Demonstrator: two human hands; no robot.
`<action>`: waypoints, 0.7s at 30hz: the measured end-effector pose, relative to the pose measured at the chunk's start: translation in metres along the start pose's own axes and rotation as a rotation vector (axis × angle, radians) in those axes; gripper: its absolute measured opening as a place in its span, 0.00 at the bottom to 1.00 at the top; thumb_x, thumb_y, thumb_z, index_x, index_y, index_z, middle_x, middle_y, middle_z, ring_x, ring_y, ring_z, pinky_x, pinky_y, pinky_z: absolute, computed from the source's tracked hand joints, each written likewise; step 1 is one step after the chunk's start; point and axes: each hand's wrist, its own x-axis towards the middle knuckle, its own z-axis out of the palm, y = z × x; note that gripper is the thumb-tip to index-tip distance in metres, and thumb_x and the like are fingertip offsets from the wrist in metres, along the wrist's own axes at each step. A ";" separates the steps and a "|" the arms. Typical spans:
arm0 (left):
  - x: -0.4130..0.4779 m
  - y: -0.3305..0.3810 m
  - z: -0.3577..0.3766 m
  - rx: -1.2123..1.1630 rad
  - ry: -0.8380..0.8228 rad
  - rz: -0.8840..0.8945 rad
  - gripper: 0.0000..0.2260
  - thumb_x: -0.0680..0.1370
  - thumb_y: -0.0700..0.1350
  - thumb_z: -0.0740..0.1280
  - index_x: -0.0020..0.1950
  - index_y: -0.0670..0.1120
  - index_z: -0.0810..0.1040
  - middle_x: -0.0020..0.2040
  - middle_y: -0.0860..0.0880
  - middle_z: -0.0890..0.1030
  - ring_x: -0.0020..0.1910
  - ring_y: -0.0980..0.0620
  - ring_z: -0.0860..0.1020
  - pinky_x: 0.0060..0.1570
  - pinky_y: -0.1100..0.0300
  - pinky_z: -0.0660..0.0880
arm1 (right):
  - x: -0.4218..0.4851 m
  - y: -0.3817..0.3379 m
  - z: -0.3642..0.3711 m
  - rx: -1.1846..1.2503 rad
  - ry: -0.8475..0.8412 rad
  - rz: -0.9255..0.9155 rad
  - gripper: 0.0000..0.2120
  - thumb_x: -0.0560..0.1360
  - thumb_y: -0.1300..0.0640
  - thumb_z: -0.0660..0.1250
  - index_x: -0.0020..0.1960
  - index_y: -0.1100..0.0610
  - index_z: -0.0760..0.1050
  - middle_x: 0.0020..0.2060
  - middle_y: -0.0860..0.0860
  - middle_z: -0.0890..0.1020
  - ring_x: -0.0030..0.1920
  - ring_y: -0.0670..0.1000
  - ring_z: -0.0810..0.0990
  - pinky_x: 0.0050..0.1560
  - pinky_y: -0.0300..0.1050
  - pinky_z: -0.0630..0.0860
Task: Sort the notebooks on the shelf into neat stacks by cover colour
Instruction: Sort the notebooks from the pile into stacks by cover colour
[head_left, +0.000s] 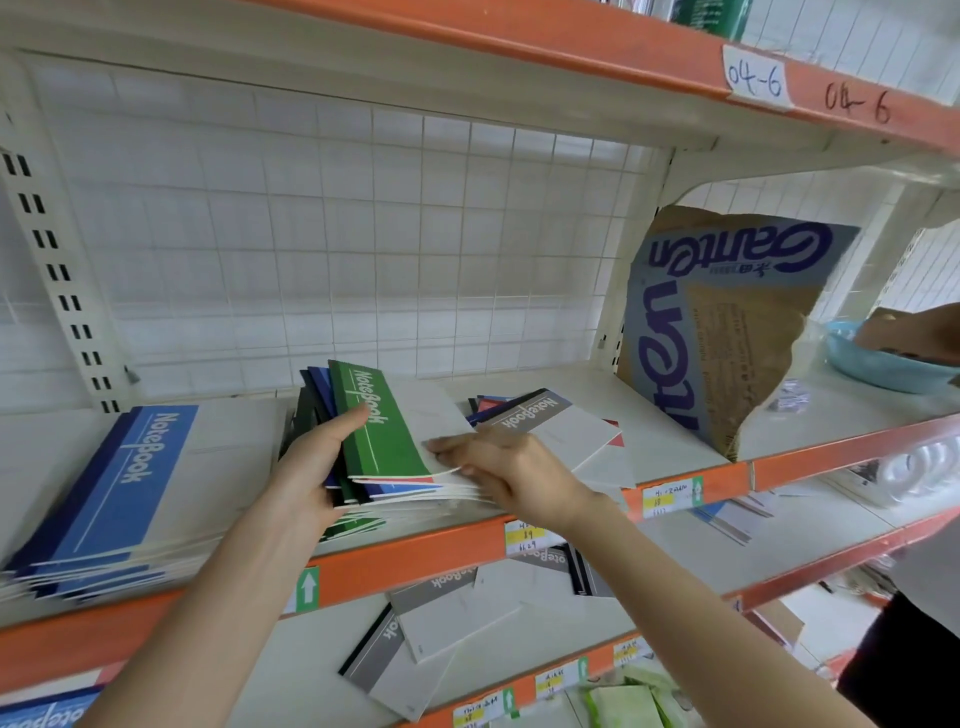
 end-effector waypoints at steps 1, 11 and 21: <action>0.000 0.001 0.000 0.014 0.001 -0.002 0.02 0.77 0.43 0.66 0.47 0.45 0.76 0.43 0.44 0.81 0.38 0.47 0.80 0.29 0.56 0.78 | 0.001 -0.001 0.000 0.073 -0.022 0.017 0.14 0.77 0.60 0.59 0.49 0.69 0.79 0.54 0.60 0.81 0.52 0.53 0.80 0.55 0.41 0.74; -0.003 0.008 -0.016 0.040 0.068 0.010 0.11 0.76 0.41 0.66 0.58 0.42 0.76 0.42 0.44 0.81 0.37 0.46 0.79 0.20 0.59 0.76 | -0.025 0.035 0.002 -0.241 -0.433 0.983 0.18 0.77 0.45 0.58 0.58 0.57 0.73 0.56 0.54 0.77 0.57 0.55 0.74 0.56 0.47 0.69; -0.009 0.007 -0.021 0.023 0.080 0.019 0.01 0.77 0.40 0.65 0.47 0.43 0.76 0.41 0.44 0.81 0.37 0.47 0.79 0.18 0.62 0.74 | -0.021 0.032 0.000 -0.427 -0.498 0.930 0.15 0.81 0.53 0.51 0.55 0.59 0.74 0.51 0.56 0.79 0.46 0.56 0.76 0.41 0.42 0.67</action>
